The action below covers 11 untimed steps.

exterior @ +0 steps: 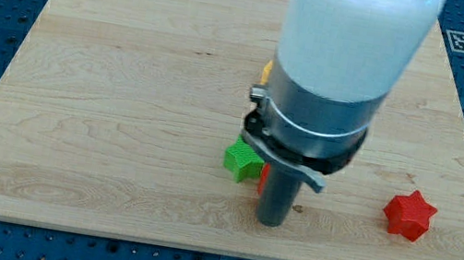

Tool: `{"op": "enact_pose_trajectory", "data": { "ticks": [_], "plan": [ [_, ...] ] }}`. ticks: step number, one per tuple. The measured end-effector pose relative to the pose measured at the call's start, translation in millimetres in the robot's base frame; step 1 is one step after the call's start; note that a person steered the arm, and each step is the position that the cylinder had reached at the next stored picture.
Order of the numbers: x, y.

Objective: Drag the red circle diagonal to the top left of the red star

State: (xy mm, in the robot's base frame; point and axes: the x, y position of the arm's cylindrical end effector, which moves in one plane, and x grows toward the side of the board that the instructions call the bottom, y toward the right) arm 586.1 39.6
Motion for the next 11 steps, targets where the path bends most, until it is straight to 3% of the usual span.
{"op": "enact_pose_trajectory", "data": {
  "ticks": [1, 4, 10, 11],
  "plan": [
    [-2, -25],
    [-20, 38],
    [-88, 35],
    [-88, 63]
  ]
}}
